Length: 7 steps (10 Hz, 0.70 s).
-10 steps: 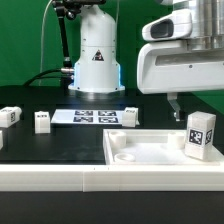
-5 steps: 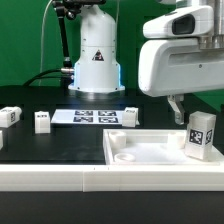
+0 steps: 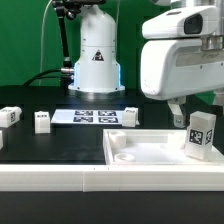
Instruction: Assemble one leg
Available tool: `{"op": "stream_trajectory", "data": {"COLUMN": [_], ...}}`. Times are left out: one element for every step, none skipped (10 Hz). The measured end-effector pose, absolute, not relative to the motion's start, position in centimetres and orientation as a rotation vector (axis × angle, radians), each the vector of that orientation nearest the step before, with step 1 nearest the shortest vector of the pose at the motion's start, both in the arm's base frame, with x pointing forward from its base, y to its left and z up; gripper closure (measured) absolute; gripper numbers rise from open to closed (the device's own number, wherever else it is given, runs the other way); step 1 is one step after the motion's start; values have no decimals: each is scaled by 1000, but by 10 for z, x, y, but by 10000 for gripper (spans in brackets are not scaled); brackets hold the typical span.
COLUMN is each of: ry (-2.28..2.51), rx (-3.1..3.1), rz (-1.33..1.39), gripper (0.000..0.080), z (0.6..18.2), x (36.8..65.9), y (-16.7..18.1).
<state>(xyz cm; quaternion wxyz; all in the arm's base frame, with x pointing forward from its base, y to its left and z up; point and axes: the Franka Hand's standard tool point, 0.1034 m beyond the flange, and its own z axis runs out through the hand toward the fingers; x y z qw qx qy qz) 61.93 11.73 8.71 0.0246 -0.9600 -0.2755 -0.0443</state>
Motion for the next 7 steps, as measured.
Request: {"op": "stream_trajectory", "data": {"ry": [-853,-853,-831,-812,-815,-698,-462], "rx": [-2969,-2969,-2974,-2978,-2978,-3000,-3038], "rz": [-137,-137,-136,-136,-136,-126,-102], "gripper": [284,284,422,511,511,511,511], "z": [87,87,87,87,87,87,88], "x": [619,619,619,619,619,619,618], "y": [118,118,118,118,118,119,118]}}
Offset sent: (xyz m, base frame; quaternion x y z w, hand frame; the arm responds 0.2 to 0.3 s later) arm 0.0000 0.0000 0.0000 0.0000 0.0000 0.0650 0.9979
